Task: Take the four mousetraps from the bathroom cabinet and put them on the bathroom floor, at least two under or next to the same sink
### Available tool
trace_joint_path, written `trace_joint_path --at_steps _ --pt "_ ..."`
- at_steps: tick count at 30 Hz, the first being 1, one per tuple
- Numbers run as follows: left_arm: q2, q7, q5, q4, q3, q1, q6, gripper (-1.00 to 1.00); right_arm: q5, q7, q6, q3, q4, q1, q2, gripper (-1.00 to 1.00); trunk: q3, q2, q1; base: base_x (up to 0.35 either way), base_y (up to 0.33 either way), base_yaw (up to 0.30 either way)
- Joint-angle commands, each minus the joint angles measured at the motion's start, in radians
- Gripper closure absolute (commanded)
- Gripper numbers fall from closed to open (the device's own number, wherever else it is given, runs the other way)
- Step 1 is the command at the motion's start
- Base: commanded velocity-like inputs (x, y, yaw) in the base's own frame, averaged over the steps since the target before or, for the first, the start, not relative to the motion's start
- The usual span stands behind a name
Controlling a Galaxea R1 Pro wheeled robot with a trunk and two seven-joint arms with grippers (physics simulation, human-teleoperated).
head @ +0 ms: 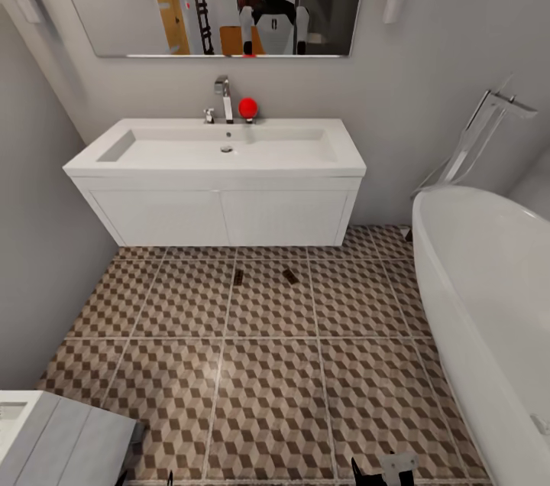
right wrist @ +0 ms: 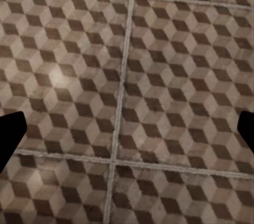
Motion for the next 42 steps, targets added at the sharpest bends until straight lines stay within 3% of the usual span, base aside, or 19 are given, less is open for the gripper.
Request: trace_joint_path --at_steps 1,42 --pt "-0.001 0.001 0.007 0.003 -0.009 0.0 -0.004 -1.0 0.0 0.0 -0.003 0.003 0.001 -0.001 0.0 -1.0 0.003 0.007 -0.004 0.0 0.0 0.0" --pt "-0.017 0.0 0.006 0.004 -0.009 0.019 -0.003 -1.0 0.0 0.0 -0.003 0.003 0.001 0.0 0.0 -1.0 0.131 0.294 -0.161 0.0 0.0 0.0"
